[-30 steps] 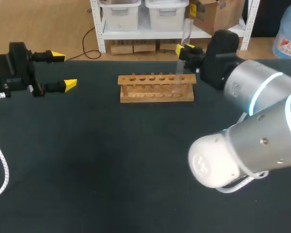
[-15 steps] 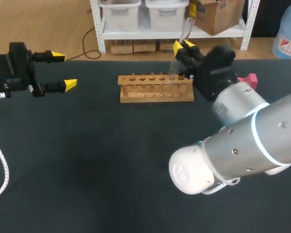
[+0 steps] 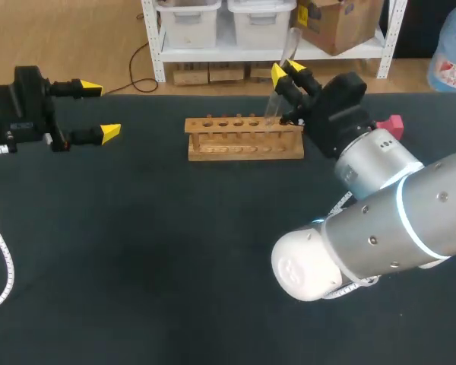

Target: Grasp the test tube, adjust it, and insert it.

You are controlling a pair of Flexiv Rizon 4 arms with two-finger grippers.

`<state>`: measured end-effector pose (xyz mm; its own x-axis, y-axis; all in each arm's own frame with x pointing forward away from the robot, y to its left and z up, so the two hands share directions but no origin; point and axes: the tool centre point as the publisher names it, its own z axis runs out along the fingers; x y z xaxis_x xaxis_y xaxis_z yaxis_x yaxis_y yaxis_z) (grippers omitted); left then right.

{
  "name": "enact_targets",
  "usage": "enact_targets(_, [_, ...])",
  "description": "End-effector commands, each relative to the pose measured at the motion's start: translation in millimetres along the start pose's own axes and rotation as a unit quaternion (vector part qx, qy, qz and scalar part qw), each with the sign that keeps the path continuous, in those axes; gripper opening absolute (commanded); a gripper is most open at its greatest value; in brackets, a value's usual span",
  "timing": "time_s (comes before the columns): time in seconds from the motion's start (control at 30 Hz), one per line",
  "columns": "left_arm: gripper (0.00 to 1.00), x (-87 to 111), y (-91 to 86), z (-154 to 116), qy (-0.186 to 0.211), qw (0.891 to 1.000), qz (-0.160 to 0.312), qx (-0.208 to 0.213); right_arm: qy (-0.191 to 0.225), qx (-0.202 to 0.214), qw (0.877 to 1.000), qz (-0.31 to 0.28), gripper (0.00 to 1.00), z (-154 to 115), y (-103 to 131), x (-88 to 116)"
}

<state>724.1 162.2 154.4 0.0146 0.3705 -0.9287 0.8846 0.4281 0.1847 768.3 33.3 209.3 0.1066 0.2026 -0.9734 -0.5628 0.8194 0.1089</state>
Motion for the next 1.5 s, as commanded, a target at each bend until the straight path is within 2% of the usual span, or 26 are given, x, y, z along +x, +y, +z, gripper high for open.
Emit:
enact_targets(0.03, [1.0,1.6,-1.4,0.7,-0.003,1.0,0.002,-0.004,0.002,-0.007,1.0,-0.01,0.0,1.5,-0.8,1.7])
enact_targets(0.37, [1.0,1.6,-1.4,0.7,-0.003,1.0,0.002,-0.004,0.005,-0.027,0.999,-0.045,0.0,8.5,1.6,14.9])
enact_targets(0.83, [1.0,1.6,-1.4,0.7,-0.003,1.0,0.002,-0.004,0.015,-0.038,0.998,-0.053,0.0,13.2,1.5,30.4])
enact_targets(1.5, [1.0,1.6,-1.4,0.7,-0.003,1.0,0.002,-0.004,0.018,-0.039,0.997,-0.062,0.0,21.1,-5.4,37.7])
